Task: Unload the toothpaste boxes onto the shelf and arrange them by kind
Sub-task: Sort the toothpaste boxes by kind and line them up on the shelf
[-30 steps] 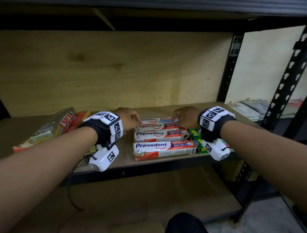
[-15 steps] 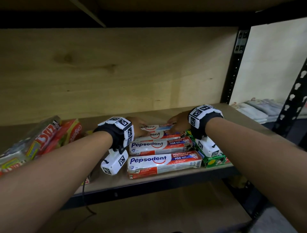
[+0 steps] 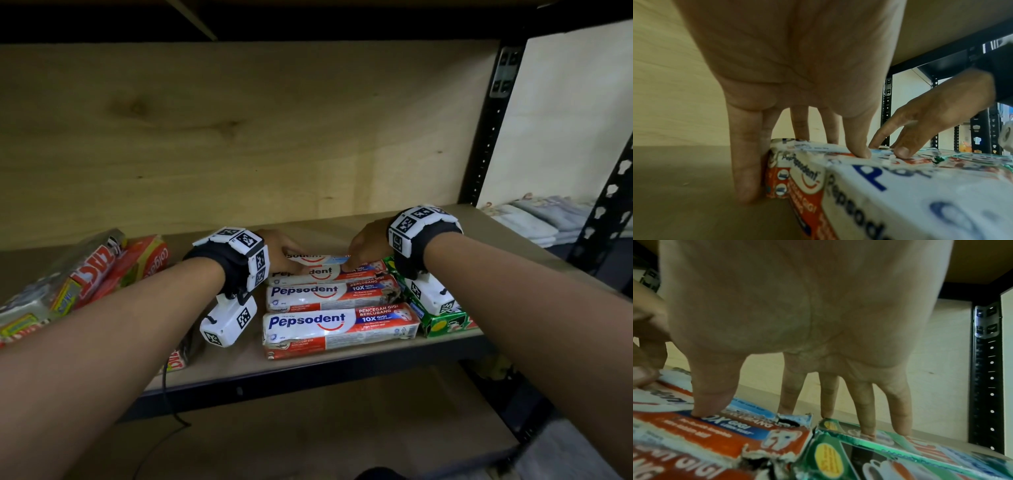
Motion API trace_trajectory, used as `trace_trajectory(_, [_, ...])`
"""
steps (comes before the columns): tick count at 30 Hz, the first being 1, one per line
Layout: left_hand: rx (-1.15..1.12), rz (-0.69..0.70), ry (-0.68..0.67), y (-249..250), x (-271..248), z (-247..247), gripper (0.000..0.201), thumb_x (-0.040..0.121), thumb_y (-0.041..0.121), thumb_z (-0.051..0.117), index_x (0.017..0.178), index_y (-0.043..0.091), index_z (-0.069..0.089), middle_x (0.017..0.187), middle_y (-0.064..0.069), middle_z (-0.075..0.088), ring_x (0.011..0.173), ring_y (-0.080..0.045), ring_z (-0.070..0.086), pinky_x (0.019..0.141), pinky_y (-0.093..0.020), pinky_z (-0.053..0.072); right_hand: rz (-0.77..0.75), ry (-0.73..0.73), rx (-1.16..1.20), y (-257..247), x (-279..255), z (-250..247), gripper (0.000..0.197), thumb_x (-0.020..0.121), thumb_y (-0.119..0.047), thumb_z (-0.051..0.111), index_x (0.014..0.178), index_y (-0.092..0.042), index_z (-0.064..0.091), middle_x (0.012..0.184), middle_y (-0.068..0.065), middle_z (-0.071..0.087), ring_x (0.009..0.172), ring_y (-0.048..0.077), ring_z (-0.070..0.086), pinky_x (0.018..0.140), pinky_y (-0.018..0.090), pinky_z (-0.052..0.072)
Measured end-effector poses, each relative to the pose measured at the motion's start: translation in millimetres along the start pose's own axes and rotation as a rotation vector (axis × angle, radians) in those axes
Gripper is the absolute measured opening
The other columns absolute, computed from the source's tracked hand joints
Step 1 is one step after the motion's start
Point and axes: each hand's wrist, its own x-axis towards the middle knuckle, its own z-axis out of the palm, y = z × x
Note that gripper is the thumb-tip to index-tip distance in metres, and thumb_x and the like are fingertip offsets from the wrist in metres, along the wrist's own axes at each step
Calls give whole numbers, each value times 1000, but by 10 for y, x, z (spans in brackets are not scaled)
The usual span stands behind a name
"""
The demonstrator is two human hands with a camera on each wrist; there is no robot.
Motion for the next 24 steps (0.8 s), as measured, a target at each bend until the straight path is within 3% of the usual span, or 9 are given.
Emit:
trace_trajectory(2, [-11, 10, -21, -12, -8, -5, 52, 84, 51, 67, 133, 34, 57, 135, 11, 58, 119, -9, 55, 90, -15, 37, 3, -14, 15, -13, -9, 1, 82, 53, -86, 57, 117, -35, 65, 119, -8, 65, 102, 16, 63, 96, 36, 49])
trace_trajectory(6, [-26, 19, -80, -39, -2, -7, 52, 82, 54, 68, 131, 36, 59, 128, 13, 62, 109, -7, 60, 80, -17, 42, 37, -40, 71, -23, -63, 3, 64, 76, -68, 64, 126, -27, 62, 123, -4, 61, 109, 18, 60, 95, 32, 48])
trace_trajectory(11, [-43, 23, -61, -42, -21, 13, 50, 80, 55, 70, 126, 38, 63, 119, 17, 66, 98, -3, 62, 66, -10, 42, 15, -55, 90, -21, -99, 50, 71, 69, -77, 60, 124, -32, 62, 121, -6, 64, 103, 16, 63, 95, 36, 50])
trace_trajectory(13, [-47, 22, -64, -31, -27, 16, 50, 79, 57, 70, 125, 39, 63, 119, 17, 67, 97, -2, 63, 62, -9, 41, 12, -38, 72, -7, -143, 65, 76, 72, -79, 55, 133, -33, 56, 133, -5, 58, 114, 19, 58, 102, 38, 45])
trace_trajectory(16, [-60, 21, -62, -12, -52, 9, 47, 79, 56, 70, 123, 40, 64, 116, 19, 67, 88, 3, 61, 56, -5, 39, -23, 4, 44, 37, -267, 104, 76, 87, -71, 47, 150, -31, 33, 155, -4, 34, 139, 22, 37, 112, 35, 30])
trace_trajectory(21, [-51, 8, -95, -9, -89, -8, 55, 78, 58, 70, 129, 42, 59, 121, 16, 65, 89, -1, 62, 63, -11, 44, -77, -2, 120, 105, -665, 168, 75, 86, -70, 50, 151, -41, 25, 156, -8, 31, 139, 20, 34, 109, 36, 28])
trace_trajectory(24, [14, -18, -95, 63, -92, -27, 52, 82, 53, 69, 130, 36, 58, 123, 9, 63, 100, -10, 62, 77, -19, 47, -120, -49, 127, 133, -989, 188, 76, 84, -69, 54, 150, -46, 23, 159, -8, 23, 144, 21, 25, 113, 42, 23])
